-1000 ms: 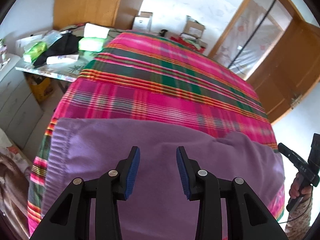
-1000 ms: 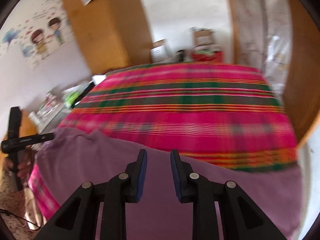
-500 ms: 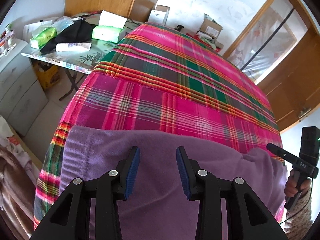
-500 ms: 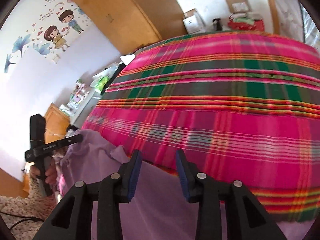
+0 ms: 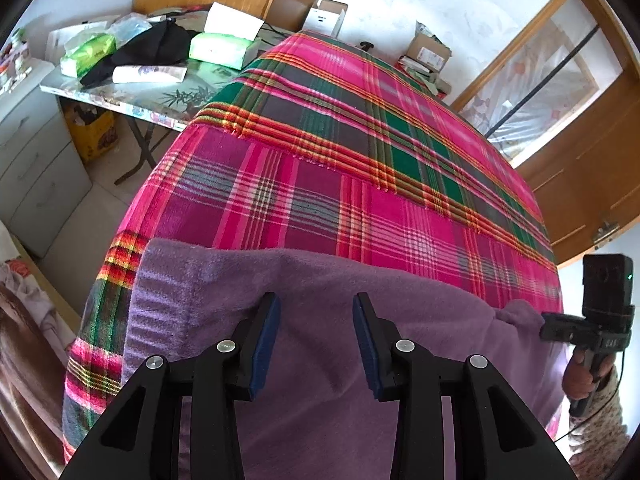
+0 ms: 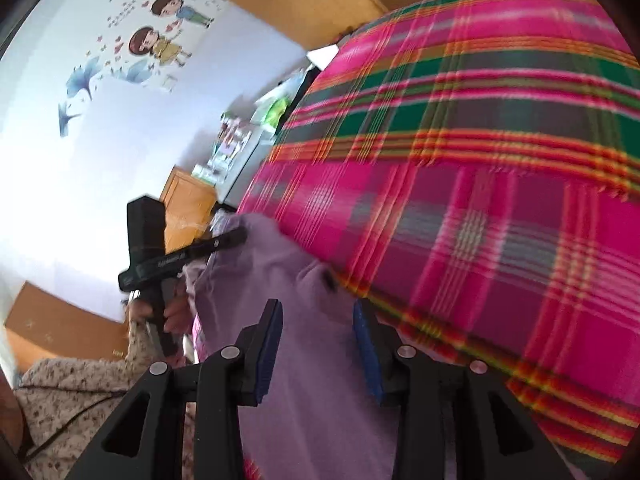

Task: Fold clothes

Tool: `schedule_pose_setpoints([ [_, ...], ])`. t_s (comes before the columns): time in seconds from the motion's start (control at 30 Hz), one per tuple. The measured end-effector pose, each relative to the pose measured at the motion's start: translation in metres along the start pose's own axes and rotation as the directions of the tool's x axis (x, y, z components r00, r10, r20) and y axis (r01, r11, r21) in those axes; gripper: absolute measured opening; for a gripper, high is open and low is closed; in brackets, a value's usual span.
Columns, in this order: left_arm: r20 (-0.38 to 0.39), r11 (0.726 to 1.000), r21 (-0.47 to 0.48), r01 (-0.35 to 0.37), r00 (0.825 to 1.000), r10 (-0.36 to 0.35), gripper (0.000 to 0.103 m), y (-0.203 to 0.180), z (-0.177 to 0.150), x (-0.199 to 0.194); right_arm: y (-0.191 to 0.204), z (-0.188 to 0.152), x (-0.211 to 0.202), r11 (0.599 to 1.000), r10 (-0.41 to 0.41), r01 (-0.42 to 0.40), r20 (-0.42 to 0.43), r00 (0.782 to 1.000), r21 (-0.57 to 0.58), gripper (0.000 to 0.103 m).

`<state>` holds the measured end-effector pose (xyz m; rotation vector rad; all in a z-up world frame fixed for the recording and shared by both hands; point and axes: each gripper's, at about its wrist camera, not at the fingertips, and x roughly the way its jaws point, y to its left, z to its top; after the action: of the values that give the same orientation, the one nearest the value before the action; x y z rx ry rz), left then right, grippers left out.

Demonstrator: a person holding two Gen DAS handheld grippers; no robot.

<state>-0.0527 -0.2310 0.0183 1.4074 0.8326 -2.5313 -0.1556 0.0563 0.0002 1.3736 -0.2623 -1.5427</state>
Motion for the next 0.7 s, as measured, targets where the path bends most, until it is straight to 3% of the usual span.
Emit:
schedule_pose_setpoints([
  [0.37, -0.013, 1.000, -0.018, 0.009, 1.000, -0.009, 0.039, 0.001, 0.002, 0.001, -0.002, 0.014, 0.024, 0.999, 0.048, -0.046, -0.050, 0.998, 0.029, 0.038],
  [0.63, -0.018, 1.000, -0.022, 0.016, 1.000, -0.017, 0.039, 0.002, 0.003, 0.001, -0.011, 0.022, 0.032, 0.985, 0.106, -0.104, -0.007, 0.994, 0.139, 0.028],
  [0.7, -0.017, 0.999, -0.027, 0.020, 1.000, -0.021, 0.039, 0.003, 0.003, 0.001, -0.013, 0.021, 0.031, 0.981, 0.103, -0.104, 0.012, 0.995, 0.164, 0.017],
])
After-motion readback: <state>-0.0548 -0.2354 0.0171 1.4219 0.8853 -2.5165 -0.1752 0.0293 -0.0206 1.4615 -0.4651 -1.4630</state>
